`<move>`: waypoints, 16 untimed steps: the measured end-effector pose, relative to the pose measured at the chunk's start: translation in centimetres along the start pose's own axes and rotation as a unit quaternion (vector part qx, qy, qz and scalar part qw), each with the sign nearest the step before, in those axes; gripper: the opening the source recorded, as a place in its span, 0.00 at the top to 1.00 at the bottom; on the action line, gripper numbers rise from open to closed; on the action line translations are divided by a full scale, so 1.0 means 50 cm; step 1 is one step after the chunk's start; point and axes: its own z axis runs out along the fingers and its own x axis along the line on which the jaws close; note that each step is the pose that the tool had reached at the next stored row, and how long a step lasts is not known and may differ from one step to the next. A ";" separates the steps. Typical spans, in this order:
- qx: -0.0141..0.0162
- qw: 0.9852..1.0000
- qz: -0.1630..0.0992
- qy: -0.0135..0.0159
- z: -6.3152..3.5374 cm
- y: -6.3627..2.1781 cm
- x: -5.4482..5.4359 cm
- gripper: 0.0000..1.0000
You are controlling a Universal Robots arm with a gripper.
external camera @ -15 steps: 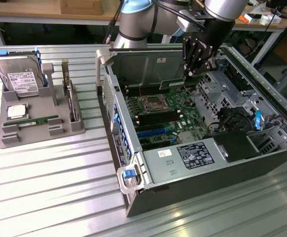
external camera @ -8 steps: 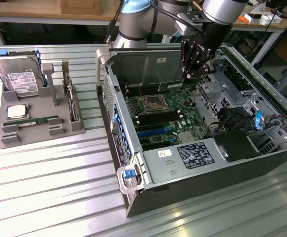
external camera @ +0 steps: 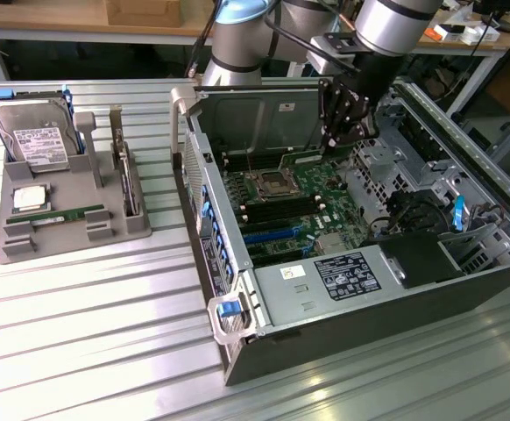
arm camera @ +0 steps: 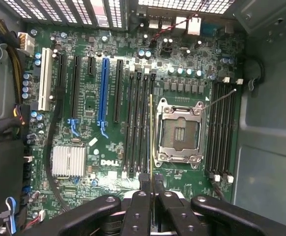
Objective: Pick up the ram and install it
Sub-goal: 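Insert the ram into the slot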
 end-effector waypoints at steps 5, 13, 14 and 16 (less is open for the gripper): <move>0.000 1.000 0.000 0.000 0.025 0.000 0.002 0.88; -0.001 1.000 0.001 0.015 0.055 0.023 0.009 0.88; -0.002 1.000 0.003 0.023 0.059 0.029 0.009 0.88; -0.002 1.000 0.011 0.026 0.071 0.036 0.009 0.88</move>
